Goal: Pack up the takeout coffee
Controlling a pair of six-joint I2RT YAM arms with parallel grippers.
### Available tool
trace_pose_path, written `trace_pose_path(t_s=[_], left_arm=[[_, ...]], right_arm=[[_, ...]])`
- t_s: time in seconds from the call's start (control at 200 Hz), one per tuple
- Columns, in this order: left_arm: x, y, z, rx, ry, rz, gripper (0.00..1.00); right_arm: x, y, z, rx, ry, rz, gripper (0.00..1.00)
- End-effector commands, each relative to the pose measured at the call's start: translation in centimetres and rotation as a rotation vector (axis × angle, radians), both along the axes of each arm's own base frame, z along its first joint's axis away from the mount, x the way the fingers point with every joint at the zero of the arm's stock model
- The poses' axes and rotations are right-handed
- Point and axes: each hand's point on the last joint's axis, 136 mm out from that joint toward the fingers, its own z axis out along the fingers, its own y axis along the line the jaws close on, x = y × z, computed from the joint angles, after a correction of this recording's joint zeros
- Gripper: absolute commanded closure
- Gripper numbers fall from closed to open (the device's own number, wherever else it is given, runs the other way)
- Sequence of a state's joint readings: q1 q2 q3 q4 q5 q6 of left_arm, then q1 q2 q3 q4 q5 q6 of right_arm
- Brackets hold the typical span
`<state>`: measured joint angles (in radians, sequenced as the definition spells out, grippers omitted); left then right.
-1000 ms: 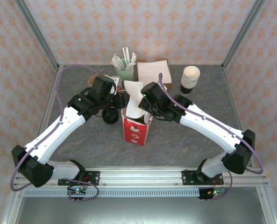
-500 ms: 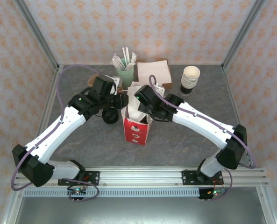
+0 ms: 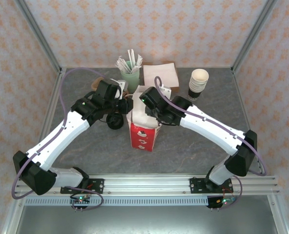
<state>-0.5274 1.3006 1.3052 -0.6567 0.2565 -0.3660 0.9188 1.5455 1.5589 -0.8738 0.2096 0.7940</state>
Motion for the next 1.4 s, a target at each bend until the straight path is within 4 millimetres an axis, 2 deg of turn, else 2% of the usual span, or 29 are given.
trace_pose_path(t_s=[0.0, 0.175, 0.38, 0.656, 0.916, 1.046, 1.201, 1.291, 1.391], left_arm=[[0.2, 0.0, 0.1, -0.007, -0.014, -0.009, 0.78], [0.1, -0.1, 0.1, -0.014, -0.013, -0.013, 0.82], [0.1, -0.1, 0.2, -0.015, -0.014, -0.014, 0.82], [-0.2, 0.0, 0.2, -0.027, -0.015, -0.011, 0.84], [-0.3, 0.1, 0.3, -0.028, -0.019, -0.011, 0.85], [-0.4, 0.1, 0.3, -0.024, -0.016, -0.012, 0.85], [-0.6, 0.5, -0.1, -0.005, -0.009, -0.009, 0.85], [-0.8, 0.8, 0.1, 0.007, -0.014, -0.003, 0.85], [-0.8, 1.2, 0.8, 0.007, -0.036, 0.007, 0.84]], right_arm=[[0.2, 0.0, 3.4, 0.034, -0.076, 0.025, 0.63], [0.7, 0.7, 4.8, 0.061, -0.13, 0.05, 0.64], [1.1, 2.1, 4.7, 0.109, -0.153, 0.084, 0.65], [3.1, 3.6, 1.9, 0.161, -0.129, 0.078, 0.79], [6.0, 4.8, -1.8, 0.133, -0.055, 0.064, 0.83], [6.7, 4.5, -4.2, 0.06, -0.003, 0.039, 0.83], [6.7, 3.5, -5.9, -0.003, 0.031, -0.006, 0.84], [6.6, 4.6, -4.9, 0.041, 0.017, 0.032, 0.84], [6.5, 5.3, -2.1, 0.085, -0.027, 0.071, 0.83]])
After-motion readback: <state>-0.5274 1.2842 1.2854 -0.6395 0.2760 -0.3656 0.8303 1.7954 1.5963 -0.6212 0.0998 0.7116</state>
